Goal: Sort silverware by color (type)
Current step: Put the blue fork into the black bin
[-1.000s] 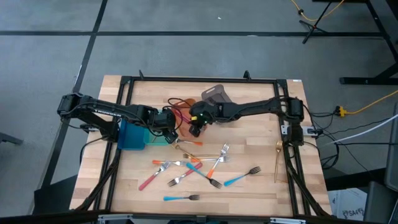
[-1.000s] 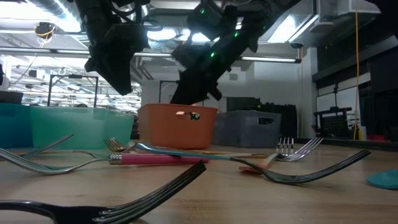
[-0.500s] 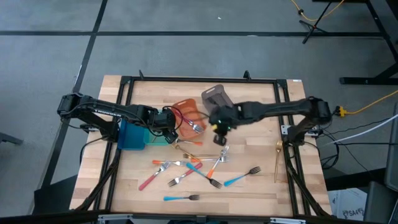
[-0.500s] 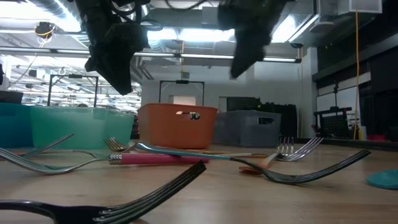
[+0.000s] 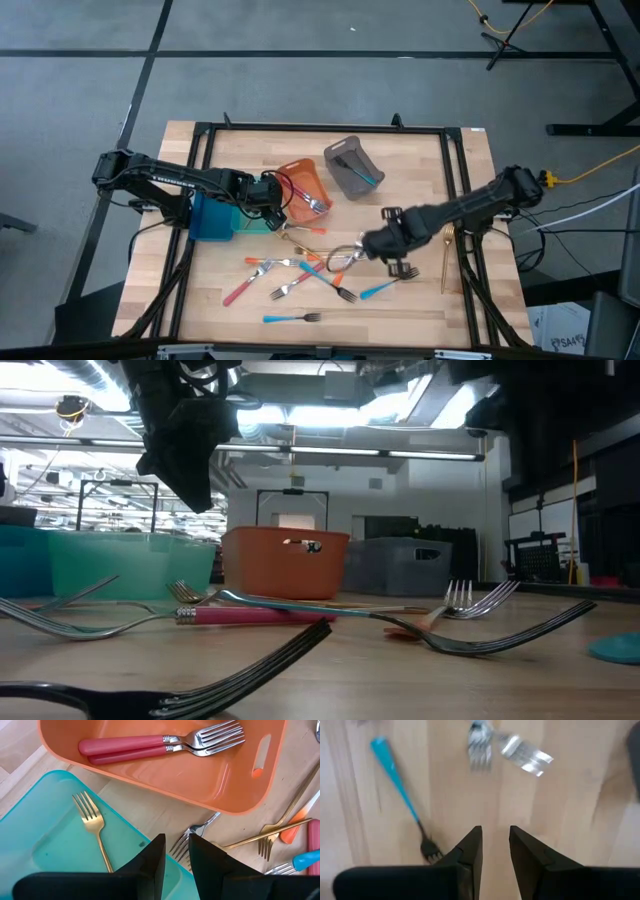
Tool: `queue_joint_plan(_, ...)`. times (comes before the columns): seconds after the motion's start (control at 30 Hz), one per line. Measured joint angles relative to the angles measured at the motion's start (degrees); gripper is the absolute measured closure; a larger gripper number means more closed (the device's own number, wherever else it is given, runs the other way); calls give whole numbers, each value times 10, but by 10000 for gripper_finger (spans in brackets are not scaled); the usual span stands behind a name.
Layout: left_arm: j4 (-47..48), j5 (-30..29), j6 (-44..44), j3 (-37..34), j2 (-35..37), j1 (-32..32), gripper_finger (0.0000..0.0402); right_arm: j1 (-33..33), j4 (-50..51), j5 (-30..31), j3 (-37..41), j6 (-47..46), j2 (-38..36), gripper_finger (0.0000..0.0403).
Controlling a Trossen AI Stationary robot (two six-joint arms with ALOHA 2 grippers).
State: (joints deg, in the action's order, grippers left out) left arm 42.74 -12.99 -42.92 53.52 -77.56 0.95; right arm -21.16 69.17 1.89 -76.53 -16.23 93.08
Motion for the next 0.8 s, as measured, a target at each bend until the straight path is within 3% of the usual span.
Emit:
queue_joint_plan(0.33, 0, 0, 0, 0, 0, 0, 322, -85, -72, -29, 81, -9, 0, 317)
queue_joint_plan(0.6, 0, 0, 0, 0, 0, 0, 322, -105, -201, -88, 161, -69, 0, 317)
queue_joint_plan(0.8, 0, 0, 0, 0, 0, 0, 322, -108, -285, -101, 207, -76, 0, 317)
